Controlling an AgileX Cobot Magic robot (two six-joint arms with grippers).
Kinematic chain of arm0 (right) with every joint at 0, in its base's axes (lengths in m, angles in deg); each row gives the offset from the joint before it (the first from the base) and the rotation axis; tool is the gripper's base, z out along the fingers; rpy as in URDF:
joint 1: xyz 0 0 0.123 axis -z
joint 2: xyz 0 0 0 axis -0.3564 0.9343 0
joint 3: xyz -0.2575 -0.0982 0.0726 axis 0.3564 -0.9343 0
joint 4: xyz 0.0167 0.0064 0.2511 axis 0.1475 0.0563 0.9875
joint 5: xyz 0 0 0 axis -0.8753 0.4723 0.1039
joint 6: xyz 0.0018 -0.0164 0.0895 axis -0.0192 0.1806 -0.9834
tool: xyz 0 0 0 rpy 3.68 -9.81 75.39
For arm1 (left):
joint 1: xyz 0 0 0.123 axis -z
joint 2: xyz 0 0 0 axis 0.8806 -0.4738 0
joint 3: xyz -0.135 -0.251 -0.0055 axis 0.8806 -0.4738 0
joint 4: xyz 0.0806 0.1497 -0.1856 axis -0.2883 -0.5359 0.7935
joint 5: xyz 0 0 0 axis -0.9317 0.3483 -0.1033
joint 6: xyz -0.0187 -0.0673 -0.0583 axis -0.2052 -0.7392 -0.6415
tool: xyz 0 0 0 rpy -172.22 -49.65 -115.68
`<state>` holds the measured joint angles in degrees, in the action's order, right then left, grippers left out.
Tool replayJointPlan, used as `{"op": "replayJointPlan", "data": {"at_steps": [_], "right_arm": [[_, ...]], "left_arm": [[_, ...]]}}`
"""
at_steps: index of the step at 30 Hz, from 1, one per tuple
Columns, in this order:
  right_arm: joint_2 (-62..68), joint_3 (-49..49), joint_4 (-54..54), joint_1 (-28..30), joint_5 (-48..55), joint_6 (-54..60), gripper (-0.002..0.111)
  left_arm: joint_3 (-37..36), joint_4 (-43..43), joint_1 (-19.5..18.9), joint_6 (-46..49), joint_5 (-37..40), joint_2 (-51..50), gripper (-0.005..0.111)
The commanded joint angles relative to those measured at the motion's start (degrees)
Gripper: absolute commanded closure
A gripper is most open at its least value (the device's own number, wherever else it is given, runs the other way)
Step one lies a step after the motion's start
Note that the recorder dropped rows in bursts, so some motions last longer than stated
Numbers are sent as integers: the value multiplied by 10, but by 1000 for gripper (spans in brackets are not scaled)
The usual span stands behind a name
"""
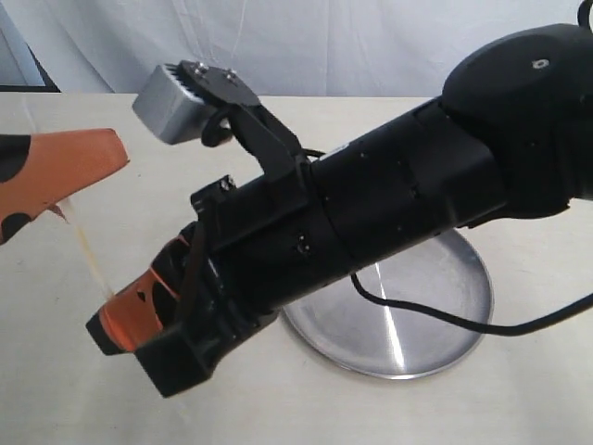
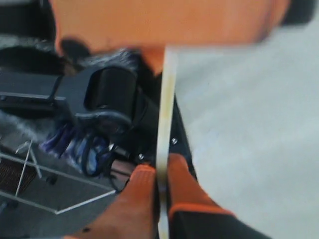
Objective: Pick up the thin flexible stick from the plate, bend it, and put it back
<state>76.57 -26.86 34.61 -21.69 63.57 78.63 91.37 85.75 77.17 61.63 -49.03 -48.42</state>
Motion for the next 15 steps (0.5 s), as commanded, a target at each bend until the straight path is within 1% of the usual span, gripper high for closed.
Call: {"op": "replayJointPlan", "data": {"at_steps": [1, 2, 4, 7, 8, 10, 15], "right_arm": [[1, 3, -12, -12, 32, 7, 108], [1, 3, -11, -16, 32, 8, 108], [1, 3, -2, -22, 30, 8, 108], [1, 3, 16, -23, 38, 18, 108], [1, 3, 21, -23, 41, 22, 108], [-2, 3, 28, -23, 42, 23, 108], [-20, 3, 36, -23, 42, 32, 108]], "left_arm": [[-2, 17, 2, 4, -39, -2, 62], [-2, 9, 2, 4, -40, -2, 65], [-2, -11, 2, 4, -40, -2, 77], [-2, -60, 2, 4, -38, -2, 104], [-2, -78, 2, 4, -38, -2, 106], [-2, -100, 2, -1, -38, -2, 106], [-2, -112, 2, -1, -57, -2, 106]]}}
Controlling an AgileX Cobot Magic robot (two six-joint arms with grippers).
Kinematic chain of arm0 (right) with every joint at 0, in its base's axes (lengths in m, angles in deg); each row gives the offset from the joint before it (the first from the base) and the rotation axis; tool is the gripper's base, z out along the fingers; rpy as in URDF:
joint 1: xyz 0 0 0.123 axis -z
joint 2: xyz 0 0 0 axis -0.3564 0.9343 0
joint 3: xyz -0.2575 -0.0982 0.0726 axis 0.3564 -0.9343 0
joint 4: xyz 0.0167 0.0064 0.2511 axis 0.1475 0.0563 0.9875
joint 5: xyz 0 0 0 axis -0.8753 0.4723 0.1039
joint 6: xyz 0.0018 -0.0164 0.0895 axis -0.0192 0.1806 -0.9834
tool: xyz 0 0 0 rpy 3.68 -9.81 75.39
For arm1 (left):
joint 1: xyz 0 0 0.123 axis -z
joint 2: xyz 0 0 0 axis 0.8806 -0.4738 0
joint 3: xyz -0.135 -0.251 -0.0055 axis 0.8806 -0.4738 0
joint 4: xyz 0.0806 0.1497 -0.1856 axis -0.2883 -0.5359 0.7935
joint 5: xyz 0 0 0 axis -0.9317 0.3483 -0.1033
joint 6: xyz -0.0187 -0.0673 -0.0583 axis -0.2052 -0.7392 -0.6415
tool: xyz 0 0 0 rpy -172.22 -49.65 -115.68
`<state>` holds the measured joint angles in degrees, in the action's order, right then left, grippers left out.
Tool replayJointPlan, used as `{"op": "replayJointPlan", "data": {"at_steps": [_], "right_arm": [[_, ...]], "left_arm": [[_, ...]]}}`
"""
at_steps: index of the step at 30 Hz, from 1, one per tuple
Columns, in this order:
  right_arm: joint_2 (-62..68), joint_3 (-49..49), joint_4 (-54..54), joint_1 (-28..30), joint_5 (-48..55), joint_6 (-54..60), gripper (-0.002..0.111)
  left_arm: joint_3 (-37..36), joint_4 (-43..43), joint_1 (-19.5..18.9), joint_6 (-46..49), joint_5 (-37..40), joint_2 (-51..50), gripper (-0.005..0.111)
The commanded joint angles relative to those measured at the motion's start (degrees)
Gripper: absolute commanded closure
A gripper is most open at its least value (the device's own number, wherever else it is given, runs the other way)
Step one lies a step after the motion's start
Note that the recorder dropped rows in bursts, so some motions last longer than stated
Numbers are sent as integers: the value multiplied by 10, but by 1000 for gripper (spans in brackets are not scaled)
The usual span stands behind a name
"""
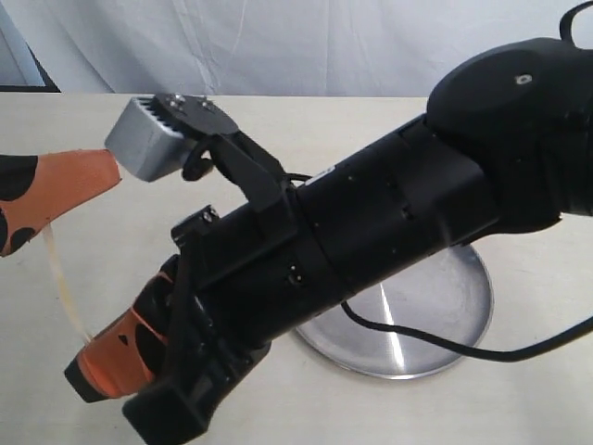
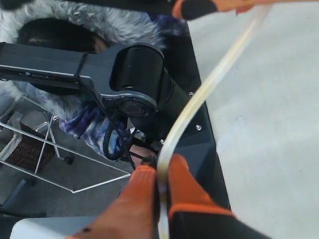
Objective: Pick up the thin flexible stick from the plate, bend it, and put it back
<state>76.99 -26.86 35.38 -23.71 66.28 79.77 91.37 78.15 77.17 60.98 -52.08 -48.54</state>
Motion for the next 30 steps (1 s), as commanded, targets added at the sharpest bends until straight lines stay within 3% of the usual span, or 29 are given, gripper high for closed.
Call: {"op": "replayJointPlan", "data": {"at_steps": [1, 5, 11, 19, 22, 24, 27, 30], "right_arm": [[-28, 3, 30, -2, 15, 21, 108], [-44, 3, 23, -2, 14, 21, 108], [-27, 3, -68, -2, -26, -40, 108], [9, 3, -114, -2, -41, -70, 108], [9, 3, -114, -2, -41, -70, 108], [9, 3, -116, -2, -41, -71, 108], [9, 3, -122, -1, -42, -78, 108], [9, 3, -137, -1, -49, -93, 108]], "left_arm": [[-2, -40, 2, 5, -31, -1, 106], [-2, -21, 2, 5, -39, -1, 106], [-2, 120, 2, 7, -22, -1, 106], [-2, 120, 2, 15, 4, -1, 106], [-2, 120, 2, 37, 12, -1, 95], [-2, 106, 2, 37, 12, -1, 71], [-2, 102, 2, 35, -3, -1, 46], [-2, 90, 2, 32, -17, -1, 41]]}}
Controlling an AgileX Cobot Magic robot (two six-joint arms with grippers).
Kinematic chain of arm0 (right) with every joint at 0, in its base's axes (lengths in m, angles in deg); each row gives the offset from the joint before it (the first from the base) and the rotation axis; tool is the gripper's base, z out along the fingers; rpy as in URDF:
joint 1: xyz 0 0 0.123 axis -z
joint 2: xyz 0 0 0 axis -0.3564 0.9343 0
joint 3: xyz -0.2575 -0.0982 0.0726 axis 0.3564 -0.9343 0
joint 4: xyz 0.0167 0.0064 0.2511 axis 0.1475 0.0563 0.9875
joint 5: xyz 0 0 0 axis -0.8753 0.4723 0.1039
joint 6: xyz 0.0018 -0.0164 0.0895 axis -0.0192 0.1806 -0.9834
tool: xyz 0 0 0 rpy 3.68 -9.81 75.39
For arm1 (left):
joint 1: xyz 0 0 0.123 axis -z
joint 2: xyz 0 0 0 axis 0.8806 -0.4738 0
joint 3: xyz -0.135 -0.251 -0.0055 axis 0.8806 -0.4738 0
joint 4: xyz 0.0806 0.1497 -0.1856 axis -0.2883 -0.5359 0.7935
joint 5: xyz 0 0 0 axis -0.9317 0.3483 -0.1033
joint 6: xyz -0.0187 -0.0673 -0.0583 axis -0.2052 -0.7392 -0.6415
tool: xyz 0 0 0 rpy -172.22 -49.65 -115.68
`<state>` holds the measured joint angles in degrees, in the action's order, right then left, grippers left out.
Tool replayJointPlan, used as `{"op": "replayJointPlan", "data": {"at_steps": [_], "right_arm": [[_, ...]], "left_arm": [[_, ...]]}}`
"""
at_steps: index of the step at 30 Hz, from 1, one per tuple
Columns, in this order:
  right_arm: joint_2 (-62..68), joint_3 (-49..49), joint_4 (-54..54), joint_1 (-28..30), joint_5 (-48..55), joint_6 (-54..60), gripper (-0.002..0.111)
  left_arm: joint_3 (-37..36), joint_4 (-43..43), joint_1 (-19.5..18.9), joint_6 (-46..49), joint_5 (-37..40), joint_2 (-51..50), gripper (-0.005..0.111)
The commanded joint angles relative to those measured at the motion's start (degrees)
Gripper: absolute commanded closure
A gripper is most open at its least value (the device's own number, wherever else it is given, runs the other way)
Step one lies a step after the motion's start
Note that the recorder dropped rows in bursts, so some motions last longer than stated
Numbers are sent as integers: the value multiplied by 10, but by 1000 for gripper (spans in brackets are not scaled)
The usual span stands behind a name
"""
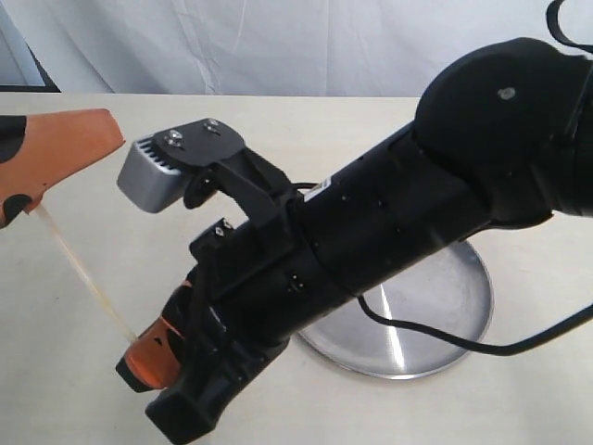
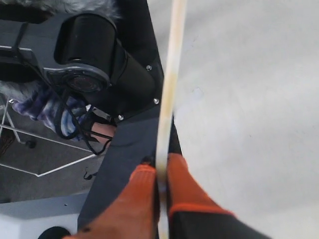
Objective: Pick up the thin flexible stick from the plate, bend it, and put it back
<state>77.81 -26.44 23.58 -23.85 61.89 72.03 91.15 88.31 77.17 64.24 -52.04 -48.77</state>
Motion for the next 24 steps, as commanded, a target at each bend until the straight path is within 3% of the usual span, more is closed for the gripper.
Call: {"op": "replayJointPlan", "data": {"at_steps": [1, 5, 11, 15, 18, 24], "right_arm": [[1, -1, -22, 0, -5, -20, 108], [1, -1, -28, 0, -5, -21, 108], [-5, -1, -16, 0, -14, -20, 108], [-28, -1, -11, 0, -53, -16, 108], [-44, -1, -11, 0, -76, -16, 108], [-51, -1, -11, 0, -75, -16, 108]], "left_arm": [[0, -15, 2, -1, -22, 1, 42], [0, -16, 2, -1, -26, 1, 48], [0, -18, 2, 0, -20, 1, 86], [0, -18, 2, 0, -17, 1, 104], [0, -13, 2, 0, -8, 1, 106], [0, -10, 2, 0, 1, 1, 99]]}}
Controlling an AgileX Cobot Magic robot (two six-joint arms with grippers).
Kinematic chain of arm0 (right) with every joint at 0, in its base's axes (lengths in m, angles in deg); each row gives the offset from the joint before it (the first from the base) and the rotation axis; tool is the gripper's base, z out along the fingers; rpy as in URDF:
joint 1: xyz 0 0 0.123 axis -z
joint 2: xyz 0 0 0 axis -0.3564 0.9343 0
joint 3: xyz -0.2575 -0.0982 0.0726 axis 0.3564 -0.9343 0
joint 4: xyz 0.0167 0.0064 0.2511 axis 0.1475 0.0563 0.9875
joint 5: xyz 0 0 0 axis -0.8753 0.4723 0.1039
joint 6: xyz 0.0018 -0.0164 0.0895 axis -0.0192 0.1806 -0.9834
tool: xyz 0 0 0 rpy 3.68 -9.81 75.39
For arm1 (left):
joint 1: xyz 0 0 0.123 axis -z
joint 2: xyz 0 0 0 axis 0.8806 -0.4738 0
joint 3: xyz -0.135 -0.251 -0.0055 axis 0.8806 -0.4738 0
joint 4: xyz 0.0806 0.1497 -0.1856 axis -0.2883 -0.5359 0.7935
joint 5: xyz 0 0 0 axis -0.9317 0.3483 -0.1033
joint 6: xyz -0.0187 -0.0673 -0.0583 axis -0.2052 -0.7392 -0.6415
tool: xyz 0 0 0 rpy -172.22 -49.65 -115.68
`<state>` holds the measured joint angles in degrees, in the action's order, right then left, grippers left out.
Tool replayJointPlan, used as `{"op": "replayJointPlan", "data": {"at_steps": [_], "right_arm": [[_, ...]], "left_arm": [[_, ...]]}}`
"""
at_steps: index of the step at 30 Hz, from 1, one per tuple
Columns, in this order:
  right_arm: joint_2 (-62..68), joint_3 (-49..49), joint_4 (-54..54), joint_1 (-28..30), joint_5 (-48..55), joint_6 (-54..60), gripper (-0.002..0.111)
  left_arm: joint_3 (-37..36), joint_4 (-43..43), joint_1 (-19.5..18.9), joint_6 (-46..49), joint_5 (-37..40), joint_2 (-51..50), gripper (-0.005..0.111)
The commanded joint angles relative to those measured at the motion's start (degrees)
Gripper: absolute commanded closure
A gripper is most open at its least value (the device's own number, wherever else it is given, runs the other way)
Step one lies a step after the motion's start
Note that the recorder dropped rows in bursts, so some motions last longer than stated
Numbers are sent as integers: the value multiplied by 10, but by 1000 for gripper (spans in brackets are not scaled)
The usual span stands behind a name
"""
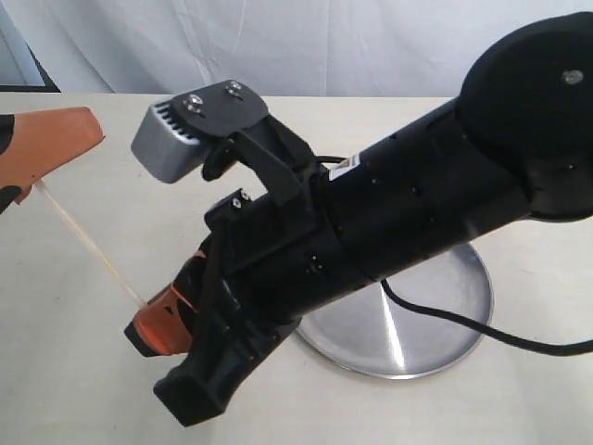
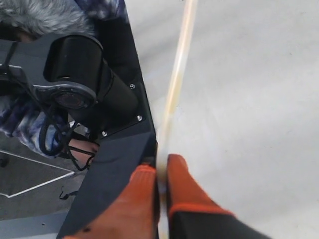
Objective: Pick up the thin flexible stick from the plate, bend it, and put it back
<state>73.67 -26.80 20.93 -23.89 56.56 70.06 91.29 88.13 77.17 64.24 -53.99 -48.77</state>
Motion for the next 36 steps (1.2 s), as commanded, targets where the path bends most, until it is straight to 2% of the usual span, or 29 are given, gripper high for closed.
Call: {"op": "replayJointPlan", "data": {"at_steps": [1, 5, 9, 18, 22, 26, 28, 30, 34, 36], "right_arm": [[-9, 2, 16, 1, -16, 4, 108], [-12, 2, 39, 1, 13, 4, 108], [-25, 2, 58, 1, 27, 4, 108], [-50, 2, 53, 1, 26, 4, 108], [-50, 2, 43, 1, 25, 4, 108], [-50, 2, 17, 1, 7, -2, 108], [-50, 2, 14, 1, 2, -4, 108], [-50, 2, 14, 1, -8, -4, 108], [-50, 2, 14, 1, -20, -4, 108], [-50, 2, 14, 1, -25, -4, 108]], "left_arm": [[-1, -12, 2, 0, 21, 1, 99], [-1, -52, 2, 2, 21, 1, 107], [-1, -94, 2, 2, 21, 1, 107], [-1, -127, 2, 2, 12, 1, 107], [-1, -94, 2, 0, 12, 1, 107], [-1, -4, 2, 0, 16, 1, 106], [-1, 5, 2, 1, 22, 1, 102], [-1, 4, 2, 1, 33, 1, 93], [-1, 20, 2, -2, 55, 1, 64], [-1, 20, 2, -21, 66, 1, 52]]}}
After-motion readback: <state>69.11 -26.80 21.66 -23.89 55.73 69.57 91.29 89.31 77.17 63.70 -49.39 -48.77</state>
